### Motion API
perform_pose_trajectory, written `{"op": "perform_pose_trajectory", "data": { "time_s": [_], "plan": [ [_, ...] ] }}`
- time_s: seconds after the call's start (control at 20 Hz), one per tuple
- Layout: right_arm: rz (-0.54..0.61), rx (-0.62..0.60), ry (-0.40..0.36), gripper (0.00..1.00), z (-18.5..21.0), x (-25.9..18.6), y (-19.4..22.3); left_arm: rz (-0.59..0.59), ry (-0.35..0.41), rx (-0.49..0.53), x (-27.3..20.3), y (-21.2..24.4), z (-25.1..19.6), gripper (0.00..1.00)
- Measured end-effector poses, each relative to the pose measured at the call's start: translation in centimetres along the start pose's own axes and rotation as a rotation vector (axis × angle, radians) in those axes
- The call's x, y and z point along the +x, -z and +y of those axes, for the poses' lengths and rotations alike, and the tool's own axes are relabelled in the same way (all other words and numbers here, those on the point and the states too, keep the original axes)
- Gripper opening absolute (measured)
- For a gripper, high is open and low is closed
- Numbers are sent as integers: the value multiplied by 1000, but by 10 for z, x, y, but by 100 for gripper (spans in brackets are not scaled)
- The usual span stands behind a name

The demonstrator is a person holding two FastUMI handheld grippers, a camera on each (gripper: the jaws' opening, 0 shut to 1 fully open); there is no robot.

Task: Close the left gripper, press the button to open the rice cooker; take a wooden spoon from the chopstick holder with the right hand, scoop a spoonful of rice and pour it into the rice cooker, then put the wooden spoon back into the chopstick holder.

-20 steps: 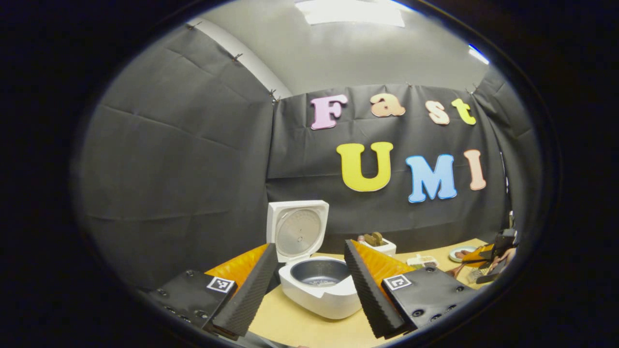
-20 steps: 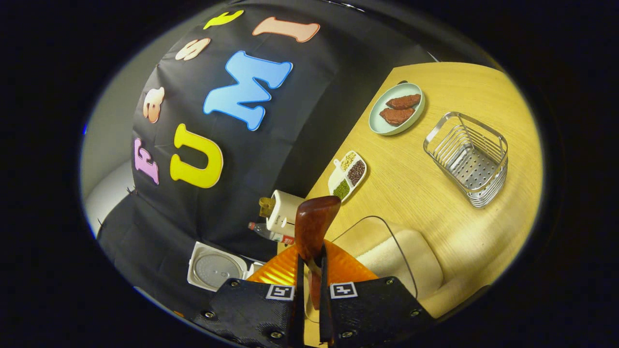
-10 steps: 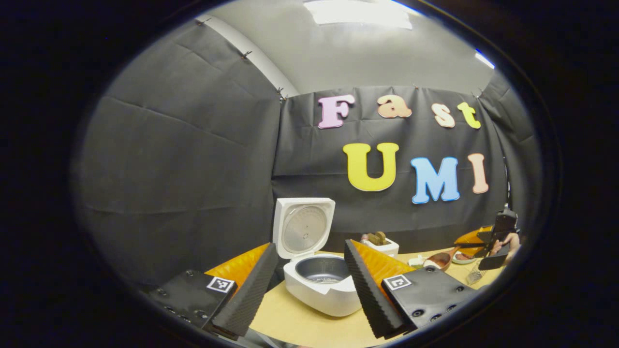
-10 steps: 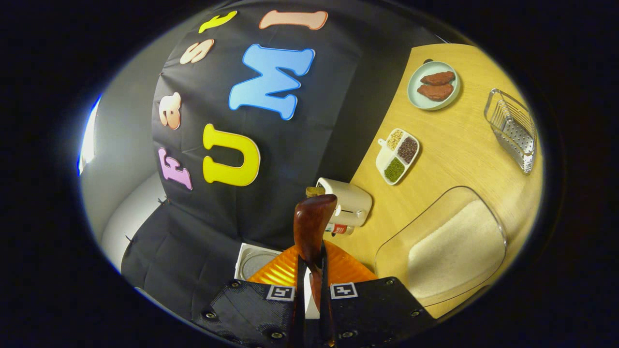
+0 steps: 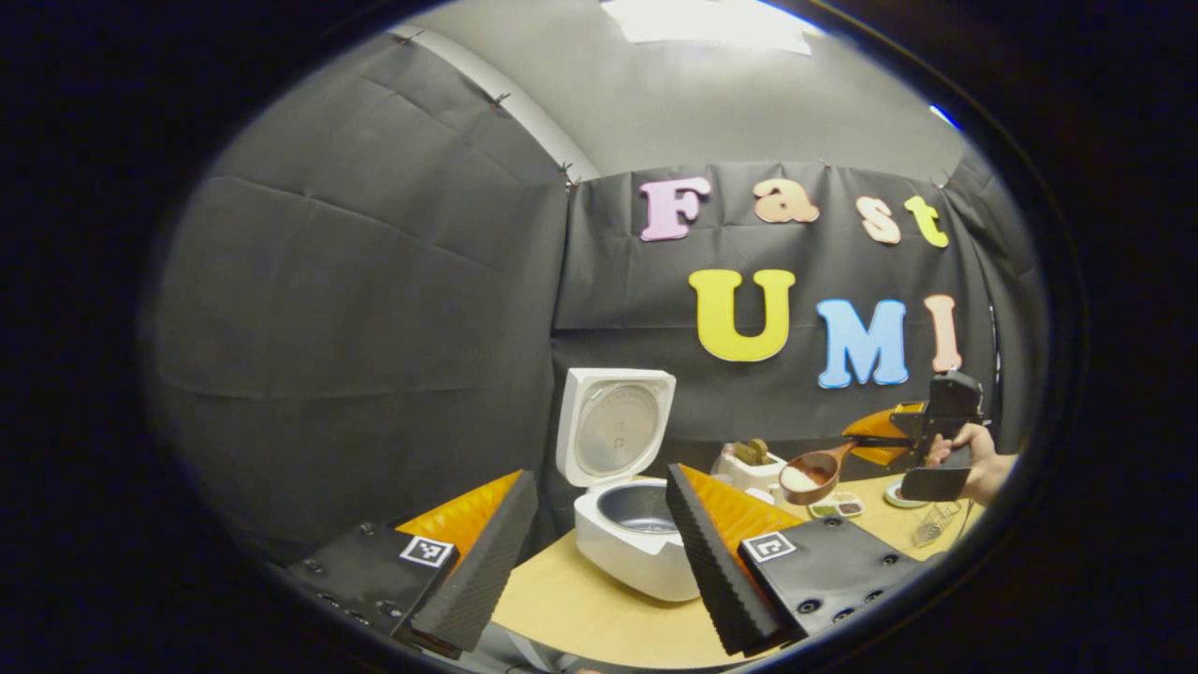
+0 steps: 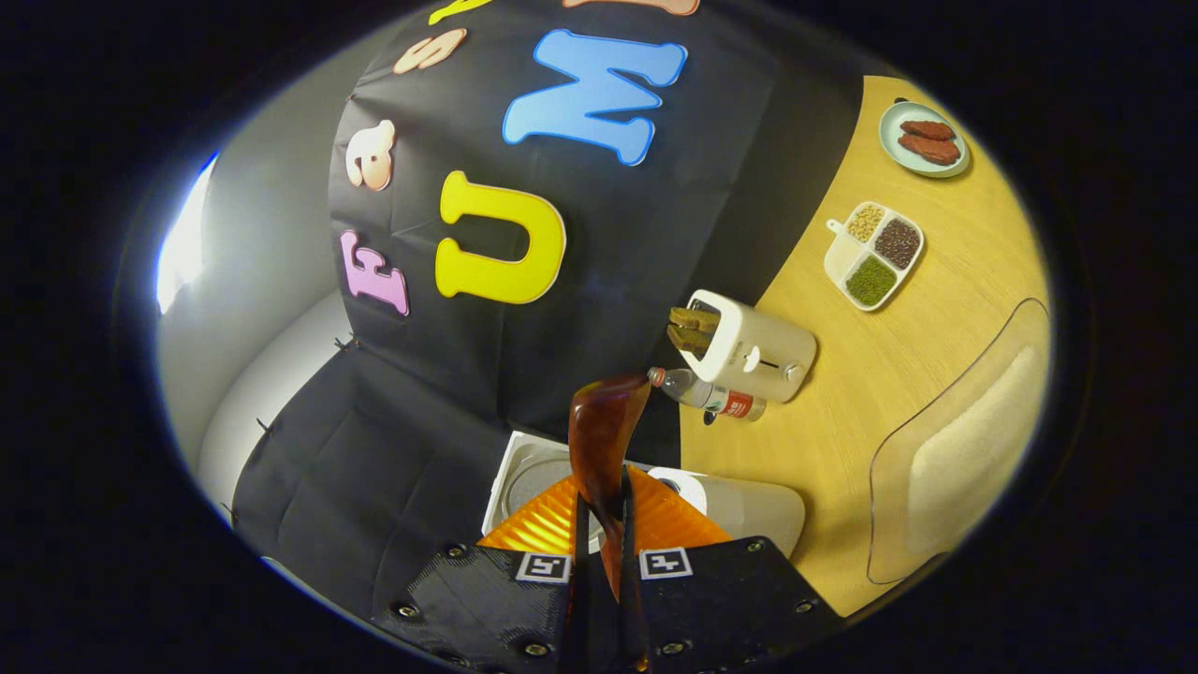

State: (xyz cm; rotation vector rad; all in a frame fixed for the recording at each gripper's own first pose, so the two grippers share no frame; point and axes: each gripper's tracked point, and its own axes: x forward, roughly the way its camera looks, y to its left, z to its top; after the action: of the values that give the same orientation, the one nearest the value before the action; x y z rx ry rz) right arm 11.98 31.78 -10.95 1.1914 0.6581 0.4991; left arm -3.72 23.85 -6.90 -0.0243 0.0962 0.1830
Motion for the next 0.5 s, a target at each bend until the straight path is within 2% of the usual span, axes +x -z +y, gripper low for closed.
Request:
{"op": "perform_pose_trajectory", "data": {
  "time_s": [0.45,0.5],
  "plan": [
    [73,-110,-24,12,22,70,57,31,-56,0,-16,9,24,95],
    [83,-112,-21,12,22,78,64,31,-63,4,-18,9,27,97]
  ]
}}
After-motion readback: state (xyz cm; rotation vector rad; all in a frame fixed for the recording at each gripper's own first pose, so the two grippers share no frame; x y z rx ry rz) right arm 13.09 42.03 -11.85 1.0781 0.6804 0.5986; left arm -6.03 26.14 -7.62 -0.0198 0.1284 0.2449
